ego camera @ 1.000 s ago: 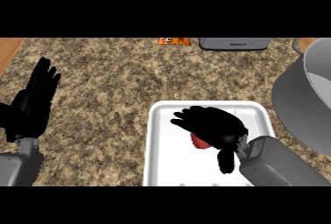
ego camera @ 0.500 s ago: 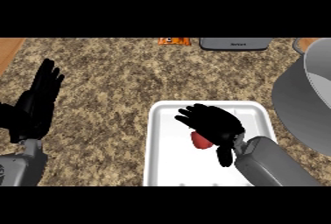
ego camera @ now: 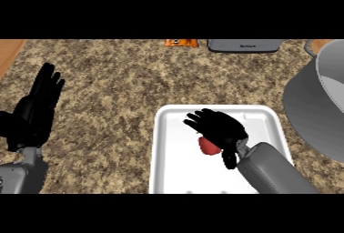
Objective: Pick the bell pepper from the tray and place it in the pot
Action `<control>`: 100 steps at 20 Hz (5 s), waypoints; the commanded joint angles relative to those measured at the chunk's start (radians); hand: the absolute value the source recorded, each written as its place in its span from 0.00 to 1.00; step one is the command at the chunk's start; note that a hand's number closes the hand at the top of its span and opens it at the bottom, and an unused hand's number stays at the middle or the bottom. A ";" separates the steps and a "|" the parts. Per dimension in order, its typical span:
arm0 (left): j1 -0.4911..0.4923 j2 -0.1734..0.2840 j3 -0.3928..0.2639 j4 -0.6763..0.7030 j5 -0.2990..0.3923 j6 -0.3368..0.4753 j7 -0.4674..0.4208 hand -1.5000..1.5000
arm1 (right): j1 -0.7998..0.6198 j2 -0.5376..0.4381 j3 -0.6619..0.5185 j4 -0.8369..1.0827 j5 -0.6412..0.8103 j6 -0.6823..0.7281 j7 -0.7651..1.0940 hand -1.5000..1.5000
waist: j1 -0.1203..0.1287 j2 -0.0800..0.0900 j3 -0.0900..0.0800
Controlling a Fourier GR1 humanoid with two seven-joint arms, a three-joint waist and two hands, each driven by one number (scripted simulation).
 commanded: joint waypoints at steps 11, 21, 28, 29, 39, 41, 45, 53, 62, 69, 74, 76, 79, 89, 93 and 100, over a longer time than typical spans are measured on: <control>-0.030 -0.027 0.040 0.013 -0.033 -0.023 0.030 0.50 | -0.047 0.061 -0.021 0.079 0.157 -0.012 -0.190 1.00 | -0.002 0.000 0.000; 0.009 -0.049 0.050 0.011 -0.050 -0.017 0.004 0.50 | 0.320 0.049 -0.086 -0.118 0.116 -0.093 -0.112 1.00 | -0.052 -0.012 -0.001; 0.039 -0.018 0.077 -0.061 -0.025 -0.039 0.037 0.50 | 0.691 0.006 -0.107 -0.575 0.055 -0.081 0.034 1.00 | -0.039 -0.013 -0.001; 0.022 -0.049 0.048 -0.035 -0.047 -0.023 0.024 0.50 | 0.733 -0.010 -0.108 -0.635 0.055 -0.088 0.041 1.00 | -0.037 -0.008 -0.001; 0.025 -0.021 0.088 -0.012 -0.012 -0.059 0.015 0.50 | 0.859 0.130 -0.363 -1.032 -0.105 -0.341 0.080 1.00 | -0.039 -0.006 0.000; 0.029 -0.036 0.059 -0.029 -0.038 -0.046 0.018 0.50 | 0.840 0.121 -0.451 -1.124 -0.149 -0.320 0.112 1.00 | -0.031 -0.005 0.000; 0.026 -0.024 0.088 -0.041 -0.025 -0.046 0.018 0.50 | 0.852 0.145 -0.574 -1.184 -0.272 -0.297 0.127 1.00 | -0.032 -0.006 0.000; 0.021 -0.033 0.043 -0.060 -0.062 -0.044 0.056 0.50 | 0.587 0.096 -0.934 -0.968 -0.495 -0.204 0.164 1.00 | -0.014 -0.004 0.001; -0.017 -0.050 0.059 -0.046 -0.062 -0.048 0.059 0.50 | 0.331 -0.103 -1.139 -0.499 -0.589 -0.213 0.083 1.00 | -0.001 0.000 0.000; -0.071 -0.047 0.049 -0.015 -0.058 -0.062 0.047 0.50 | 0.252 -0.250 -1.125 -0.275 -0.286 -0.421 -0.066 1.00 | 0.033 0.013 0.001; -0.010 -0.061 0.057 0.027 -0.055 -0.087 -0.030 0.50 | 0.189 -0.226 -1.072 0.053 -0.170 -0.611 -0.210 1.00 | 0.022 0.009 0.001; -0.047 -0.074 0.054 0.026 -0.063 -0.056 0.019 0.50 | 0.103 -0.254 -1.073 0.214 -0.176 -0.650 -0.263 1.00 | 0.019 0.007 0.001; -0.043 -0.066 0.043 -0.009 -0.077 -0.057 0.049 0.50 | 0.078 -0.287 -1.084 0.395 -0.180 -0.687 -0.363 1.00 | 0.017 0.006 0.002; -0.048 -0.085 0.036 0.002 -0.075 -0.055 0.030 0.50 | -0.003 -0.245 -1.115 0.580 -0.330 -0.446 -0.376 0.00 | 0.036 0.013 0.005; -0.061 -0.065 0.064 0.011 -0.053 -0.069 0.033 0.50 | -0.038 -0.221 -1.203 0.586 -0.472 -0.368 -0.443 0.00 | 0.024 0.008 0.006; -0.038 -0.078 0.057 0.011 -0.059 -0.066 0.015 0.50 | -0.076 -0.292 -1.359 0.665 -0.650 -0.235 -0.473 0.00 | 0.011 0.008 0.004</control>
